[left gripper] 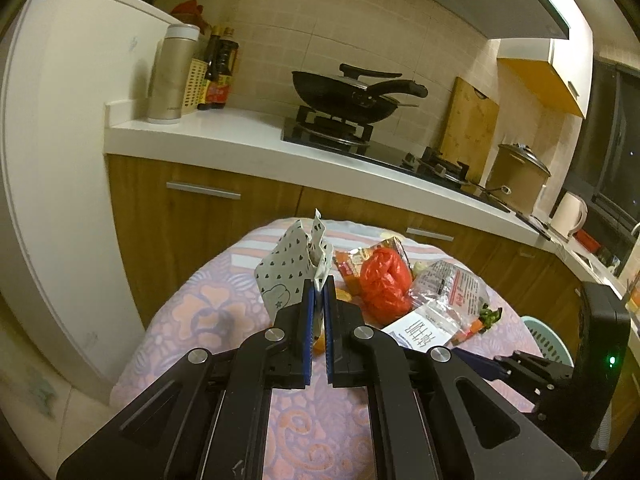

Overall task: Collect trash
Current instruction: 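Grasp the white milk carton with the right tool while the left tool holds the napkin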

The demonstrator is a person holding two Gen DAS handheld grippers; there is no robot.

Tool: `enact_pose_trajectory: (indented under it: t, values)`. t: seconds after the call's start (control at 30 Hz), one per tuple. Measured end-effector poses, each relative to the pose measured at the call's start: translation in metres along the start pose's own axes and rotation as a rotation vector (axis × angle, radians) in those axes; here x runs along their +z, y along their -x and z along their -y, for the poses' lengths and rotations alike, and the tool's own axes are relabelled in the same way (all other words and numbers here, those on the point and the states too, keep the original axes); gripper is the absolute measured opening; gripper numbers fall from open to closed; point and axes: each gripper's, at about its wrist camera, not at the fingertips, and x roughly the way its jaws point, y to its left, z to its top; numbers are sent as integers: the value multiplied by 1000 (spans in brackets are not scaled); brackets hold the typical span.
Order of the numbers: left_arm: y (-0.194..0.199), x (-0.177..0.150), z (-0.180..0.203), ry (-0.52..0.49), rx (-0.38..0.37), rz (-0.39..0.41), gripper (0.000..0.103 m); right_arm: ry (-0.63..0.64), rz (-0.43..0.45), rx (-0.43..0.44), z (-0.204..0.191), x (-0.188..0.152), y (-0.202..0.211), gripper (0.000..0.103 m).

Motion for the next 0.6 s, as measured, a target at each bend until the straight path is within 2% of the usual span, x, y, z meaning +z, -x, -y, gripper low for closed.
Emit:
enact_pose_trajectory:
  t: [0.03,0.07,0.17,0.27,0.5,0.6]
  values:
    - [-1,0,-1,2,-5,-1,3,0,1,2,-2,2,-2,56]
    - [-2,0,-1,5,-8,-2,2,4,1,-4,-7,4,-5,64]
    - [-5,0,-3,11,-13,-6,2,43,-11,-46,-19,4,-18,65]
    - [-7,0,-2,11,-19,-9,2,65,-7,-134,-19,-2,-20,65]
    - [-10,-2,1,3,-44,-6,3,-88,-8,-210,50,-18,16,65]
    - [-12,-3,3,5,-61,-8,3,-116,-2,-309,77,-34,35,65]
